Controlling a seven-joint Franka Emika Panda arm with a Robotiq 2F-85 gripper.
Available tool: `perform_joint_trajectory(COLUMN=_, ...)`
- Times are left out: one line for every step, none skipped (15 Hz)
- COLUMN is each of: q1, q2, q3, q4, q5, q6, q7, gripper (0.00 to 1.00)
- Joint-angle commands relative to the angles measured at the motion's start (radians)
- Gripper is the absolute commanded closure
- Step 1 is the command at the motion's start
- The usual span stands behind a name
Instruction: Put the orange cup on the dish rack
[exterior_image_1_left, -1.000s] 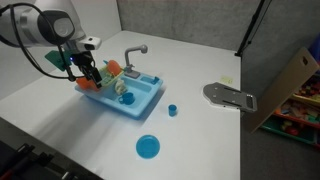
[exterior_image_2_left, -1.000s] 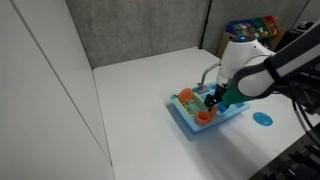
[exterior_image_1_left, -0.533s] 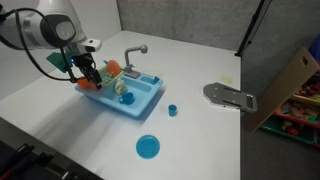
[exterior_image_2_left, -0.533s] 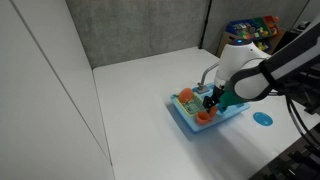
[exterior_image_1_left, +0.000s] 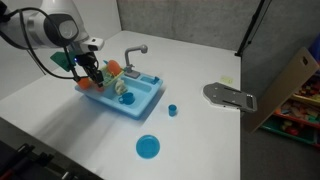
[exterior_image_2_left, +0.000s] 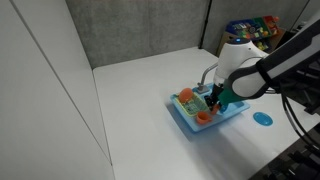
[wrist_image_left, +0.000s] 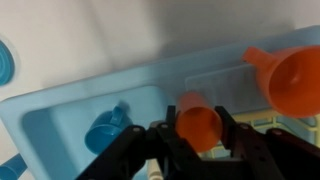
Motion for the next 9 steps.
perform_joint_trajectory(q1=0.026, q2=-0.003, q3=-0.024, q4=0.052, q5=0.017, q6=-0.06, q7=0.024, gripper=0.83)
perform_joint_trajectory(q1=0.026, q2=-0.007, q3=-0.023, q4=0.065, q5=0.02, q6=-0.076, q7=0.026, gripper=0.83)
perform_joint_trajectory(q1=0.028, q2=-0.009, q3=-0.021, q4=0.083, q5=0.022, q6=-0.1, q7=0.033, gripper=0.83)
perform_joint_trajectory(q1=0.029, q2=-0.011, q3=-0.02, q4=0.102, q5=0.021, q6=-0.123, q7=0.042, gripper=0.83)
perform_joint_trajectory(q1=0.032, q2=-0.013, q3=-0.02, q4=0.119, q5=0.016, q6=-0.142, q7=0.052, gripper=0.83)
perform_joint_trajectory(q1=0.033, q2=-0.015, q3=-0.018, q4=0.139, q5=0.015, q6=-0.164, q7=0.059, gripper=0.83)
perform_joint_trajectory(q1=0.035, q2=-0.016, q3=-0.015, q4=0.161, q5=0.013, q6=-0.189, q7=0.068, gripper=0.83)
perform_joint_trajectory(q1=0.036, q2=-0.013, q3=-0.013, q4=0.184, q5=0.011, q6=-0.212, q7=0.076, gripper=0.83)
perform_joint_trajectory(q1=0.037, q2=-0.008, q3=-0.011, q4=0.209, q5=0.011, q6=-0.236, q7=0.084, gripper=0.83)
